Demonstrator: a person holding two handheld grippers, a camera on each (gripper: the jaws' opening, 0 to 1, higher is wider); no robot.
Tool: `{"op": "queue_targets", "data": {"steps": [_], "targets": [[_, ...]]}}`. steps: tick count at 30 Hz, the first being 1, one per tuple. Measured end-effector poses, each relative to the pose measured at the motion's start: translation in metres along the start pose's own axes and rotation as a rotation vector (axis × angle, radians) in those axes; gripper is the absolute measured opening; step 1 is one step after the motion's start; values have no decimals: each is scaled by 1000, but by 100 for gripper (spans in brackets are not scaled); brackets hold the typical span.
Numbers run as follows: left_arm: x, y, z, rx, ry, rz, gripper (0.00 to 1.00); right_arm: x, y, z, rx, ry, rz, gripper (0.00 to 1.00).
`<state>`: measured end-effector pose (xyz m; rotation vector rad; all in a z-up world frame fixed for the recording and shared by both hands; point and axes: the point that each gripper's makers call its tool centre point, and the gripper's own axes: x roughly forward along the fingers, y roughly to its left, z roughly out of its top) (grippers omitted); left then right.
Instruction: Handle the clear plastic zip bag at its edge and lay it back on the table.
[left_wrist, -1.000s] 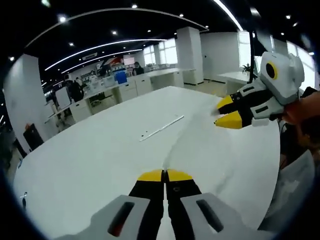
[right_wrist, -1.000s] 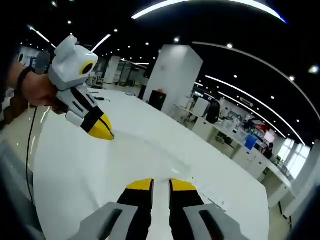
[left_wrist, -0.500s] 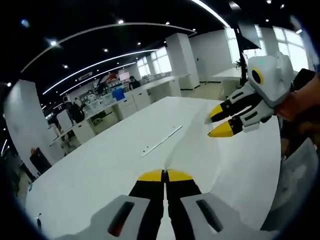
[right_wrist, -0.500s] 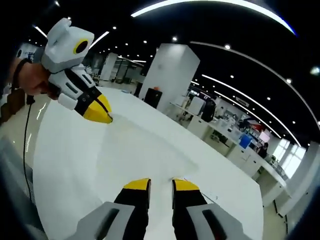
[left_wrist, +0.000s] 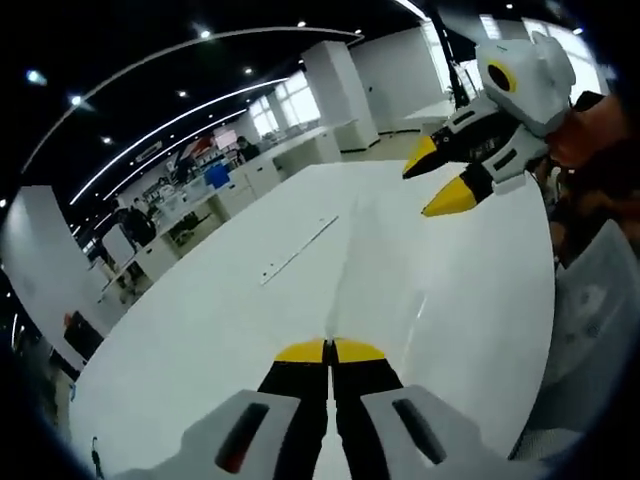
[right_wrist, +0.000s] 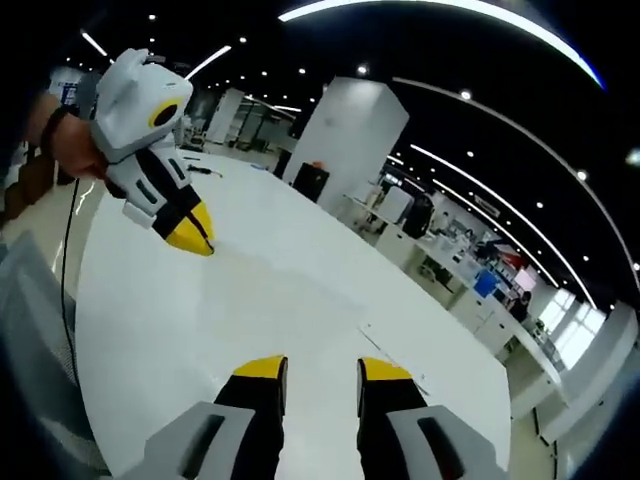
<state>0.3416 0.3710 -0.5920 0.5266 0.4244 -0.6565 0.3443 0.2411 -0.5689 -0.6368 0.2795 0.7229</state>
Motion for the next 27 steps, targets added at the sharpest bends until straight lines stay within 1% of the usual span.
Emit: {"op": "queue_targets", "data": {"steps": [1,2,3,4,5,6,7,9,10,11,12,13,15,20,22,23,24,25,26,27], "targets": [[1,0,0,6,0,-3,0,1,4,4,-28,-5,30,24],[2,0,0,16,-2,-6,0,3,6,8,-95,6,41,23],[2,-1,0,27,-1,-8,0,4,7,10,-145,13,40,23],[2,-3,-1,41,3,-11,0,6,13,17,-175,8,62,23],[2,-4,-1,55,5,-14,0,7,15,19,-180,4,71,23],[0,-8,0,73,7,-19,0,8,22,29,-186,-15,94,23],[1,-8,0,94,8,-24,0,10,29,38,-218,-28,116,22],[1,-11,1,125,11,-30,0,13,37,47,-271,-28,143,21],[-1,-14,2,139,13,-33,0,14,43,53,-330,-29,155,21],[-2,-16,3,148,14,-35,0,16,48,56,-366,-27,173,21],[-4,-19,4,164,15,-40,0,19,56,58,-399,-21,205,20],[-4,-20,4,169,15,-41,0,20,61,60,-424,-22,219,20],[-2,-22,5,196,16,-48,0,25,71,62,-466,-22,256,18],[-3,-27,5,232,18,-56,0,34,86,58,-539,-15,307,16],[-2,-27,3,263,19,-57,0,37,93,54,-584,-11,338,13],[-2,-28,2,270,20,-58,0,38,93,53,-602,-9,340,11],[-4,-30,1,292,24,-60,0,39,95,50,-641,-2,349,10],[-4,-30,-1,312,30,-63,0,40,97,48,-658,2,355,10],[-4,-33,-4,361,39,-72,0,39,100,47,-685,7,363,9],[-5,-34,-7,372,44,-75,0,38,102,47,-696,10,369,9]]}}
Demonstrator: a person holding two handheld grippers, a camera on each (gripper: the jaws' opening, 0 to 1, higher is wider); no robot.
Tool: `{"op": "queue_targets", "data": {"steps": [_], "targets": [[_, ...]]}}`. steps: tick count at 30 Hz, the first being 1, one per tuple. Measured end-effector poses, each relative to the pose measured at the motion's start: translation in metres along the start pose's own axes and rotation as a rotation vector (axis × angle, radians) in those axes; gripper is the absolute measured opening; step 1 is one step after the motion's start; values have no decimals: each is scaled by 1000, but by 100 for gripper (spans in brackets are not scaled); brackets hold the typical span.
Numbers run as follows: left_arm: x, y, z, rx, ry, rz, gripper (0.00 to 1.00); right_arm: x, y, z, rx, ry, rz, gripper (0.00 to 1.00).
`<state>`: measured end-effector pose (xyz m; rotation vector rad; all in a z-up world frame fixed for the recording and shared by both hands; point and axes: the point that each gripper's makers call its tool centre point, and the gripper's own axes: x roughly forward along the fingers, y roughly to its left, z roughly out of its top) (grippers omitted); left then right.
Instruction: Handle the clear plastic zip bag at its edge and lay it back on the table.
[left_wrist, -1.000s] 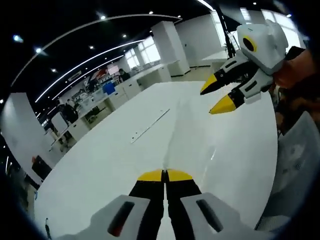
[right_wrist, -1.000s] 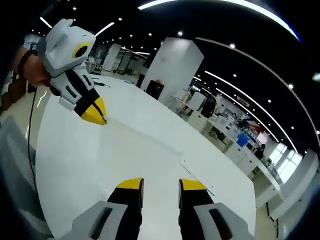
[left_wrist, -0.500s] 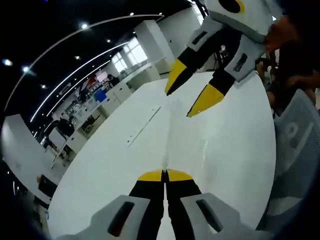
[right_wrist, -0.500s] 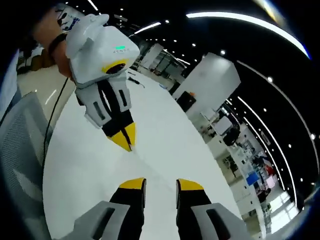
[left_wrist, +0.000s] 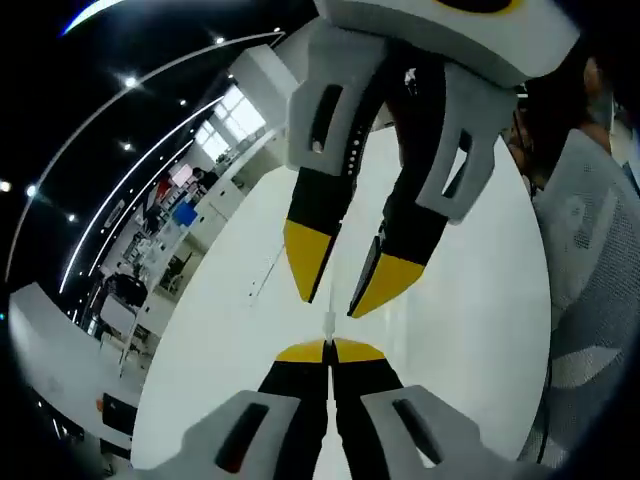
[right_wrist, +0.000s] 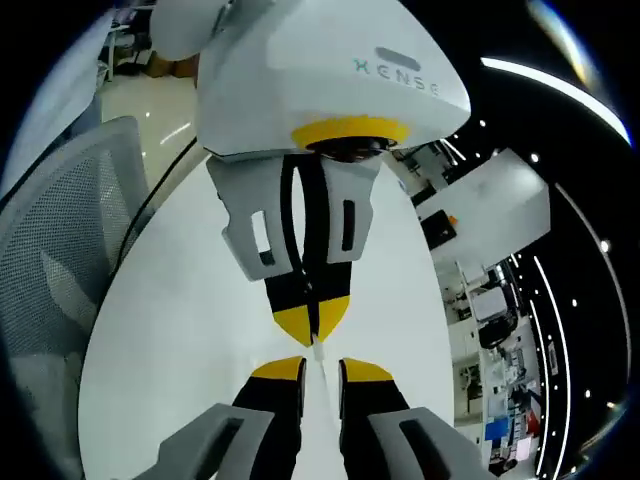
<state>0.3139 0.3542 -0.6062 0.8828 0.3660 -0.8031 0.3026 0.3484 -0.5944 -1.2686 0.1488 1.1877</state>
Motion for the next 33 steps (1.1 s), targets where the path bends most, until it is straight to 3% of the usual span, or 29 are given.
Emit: {"op": "queue_targets", "data": {"steps": [9,14,33], "targets": [[-1,-15,1,49,4,-26,0,8,18,6,-30,6,53,8],[-3,-19,5,77,2,-34,0,10,24,8,-57,23,64,1],[-9,-25,0,38,-1,-39,0,8,29,9,-8,34,67,0]]}}
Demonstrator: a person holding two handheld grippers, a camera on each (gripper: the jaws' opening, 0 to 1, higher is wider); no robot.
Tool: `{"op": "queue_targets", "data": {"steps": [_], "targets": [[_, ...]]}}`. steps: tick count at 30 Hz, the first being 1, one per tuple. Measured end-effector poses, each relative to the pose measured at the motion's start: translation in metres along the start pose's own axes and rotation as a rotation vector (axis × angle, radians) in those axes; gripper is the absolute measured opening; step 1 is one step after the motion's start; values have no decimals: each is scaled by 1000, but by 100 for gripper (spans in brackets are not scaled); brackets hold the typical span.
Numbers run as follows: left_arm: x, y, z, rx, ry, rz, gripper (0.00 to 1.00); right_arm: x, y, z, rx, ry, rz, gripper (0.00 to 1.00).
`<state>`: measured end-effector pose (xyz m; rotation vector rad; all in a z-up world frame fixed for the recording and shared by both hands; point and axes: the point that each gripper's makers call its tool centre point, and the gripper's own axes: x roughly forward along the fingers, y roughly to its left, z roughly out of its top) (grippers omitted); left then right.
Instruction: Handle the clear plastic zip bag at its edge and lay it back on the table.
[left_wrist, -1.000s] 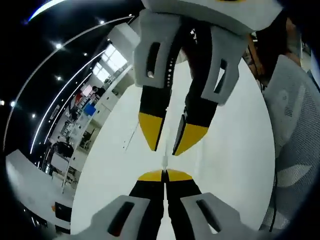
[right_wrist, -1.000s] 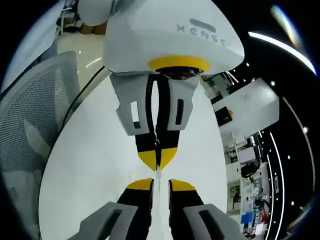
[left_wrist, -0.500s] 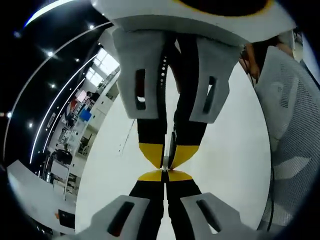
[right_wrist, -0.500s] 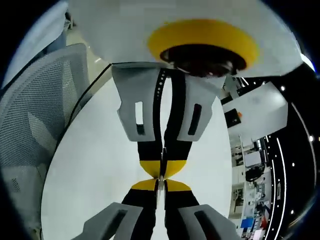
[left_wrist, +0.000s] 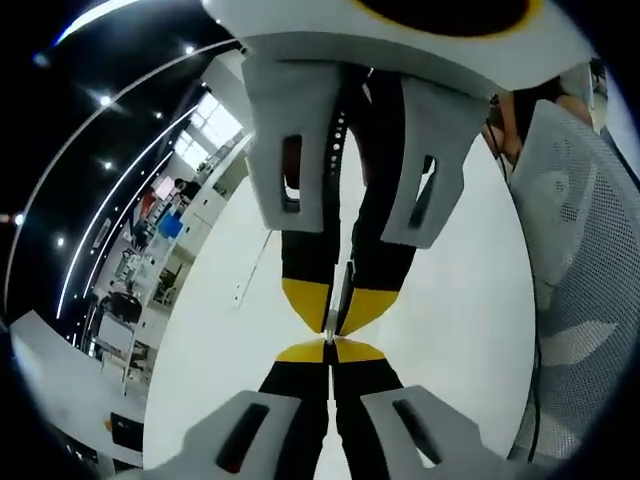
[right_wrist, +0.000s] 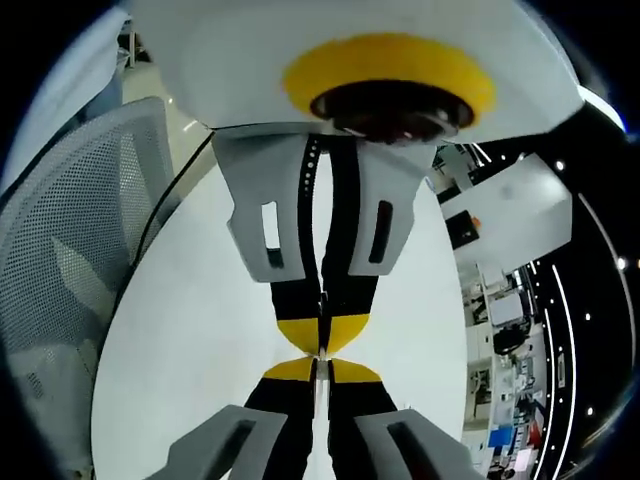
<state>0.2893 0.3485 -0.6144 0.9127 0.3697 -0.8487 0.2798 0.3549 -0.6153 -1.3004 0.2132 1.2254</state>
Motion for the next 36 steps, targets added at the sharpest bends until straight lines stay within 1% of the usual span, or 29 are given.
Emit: {"op": "queue_targets", "data": {"steps": [7,16,23,28,36], "targets": [[-1,-2,-3,-10,7,2,0,-1,2,-3,7,9,-1,0],[-5,-3,-11,-20,21,7,0,-5,4,-13,25,36,-9,0],[-9,-4,-12,-53,6,6,0,-11,4,-21,65,57,-32,0],[-8,-5,-11,-37,5,-2,0,-14,10,-25,96,69,-48,0],[-7,-8,-14,-27,11,-8,0,-17,13,-27,112,79,-52,0]]}}
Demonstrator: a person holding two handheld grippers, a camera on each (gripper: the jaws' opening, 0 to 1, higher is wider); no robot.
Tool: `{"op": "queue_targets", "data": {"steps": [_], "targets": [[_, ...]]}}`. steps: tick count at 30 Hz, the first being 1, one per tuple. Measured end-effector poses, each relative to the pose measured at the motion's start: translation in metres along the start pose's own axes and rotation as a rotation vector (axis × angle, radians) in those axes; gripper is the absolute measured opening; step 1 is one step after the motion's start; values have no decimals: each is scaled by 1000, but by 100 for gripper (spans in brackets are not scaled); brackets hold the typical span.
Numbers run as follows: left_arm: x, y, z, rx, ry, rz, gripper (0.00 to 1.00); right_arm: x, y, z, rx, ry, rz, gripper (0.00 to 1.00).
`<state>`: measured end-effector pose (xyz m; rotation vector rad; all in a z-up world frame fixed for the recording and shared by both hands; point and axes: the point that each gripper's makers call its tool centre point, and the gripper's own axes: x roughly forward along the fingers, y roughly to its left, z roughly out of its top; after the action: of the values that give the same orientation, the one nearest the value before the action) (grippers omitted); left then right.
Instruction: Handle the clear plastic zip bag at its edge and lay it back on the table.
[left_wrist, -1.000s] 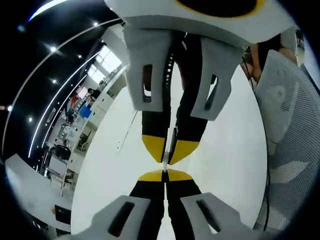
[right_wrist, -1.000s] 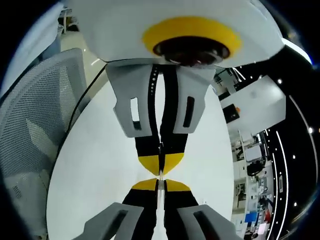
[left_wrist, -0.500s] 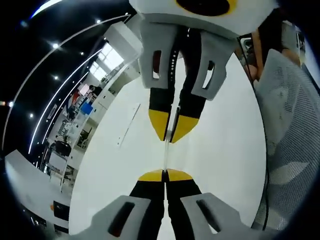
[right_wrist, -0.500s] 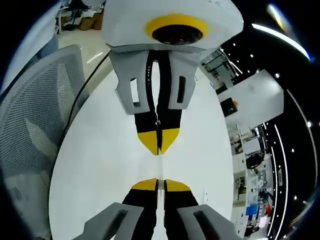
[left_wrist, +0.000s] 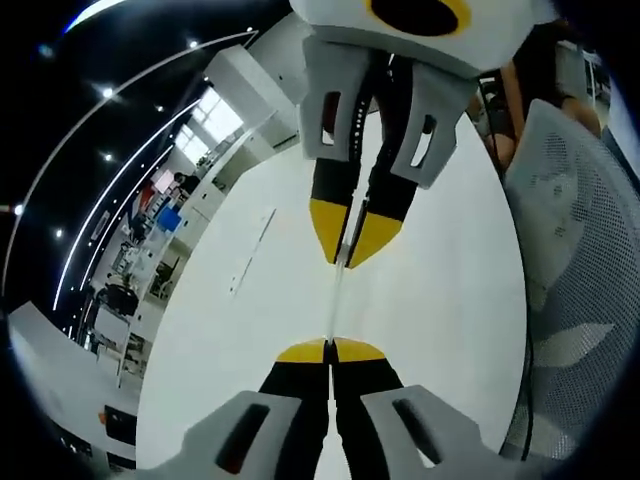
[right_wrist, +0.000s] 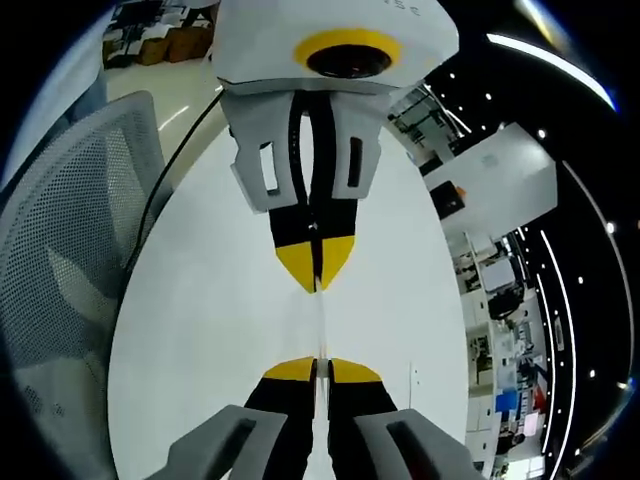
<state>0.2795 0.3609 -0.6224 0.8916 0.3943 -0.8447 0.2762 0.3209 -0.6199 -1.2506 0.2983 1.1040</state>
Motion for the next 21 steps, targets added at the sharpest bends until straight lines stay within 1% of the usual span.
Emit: {"op": "queue_targets", "data": {"steps": [5,9,15,18,21], "targets": [[-1,2,-2,-8,2,5,0,-1,-1,0,4,3,-5,0],[-2,-2,-5,-31,13,-11,0,-1,-1,-1,8,6,-8,0],[-4,-3,-9,-34,30,-3,0,-2,4,-2,9,7,-2,0],[-4,-5,-13,-37,44,-3,0,-2,5,-5,9,15,0,0],[-6,-5,-15,-44,45,0,0,-3,5,-6,18,10,1,0]]}}
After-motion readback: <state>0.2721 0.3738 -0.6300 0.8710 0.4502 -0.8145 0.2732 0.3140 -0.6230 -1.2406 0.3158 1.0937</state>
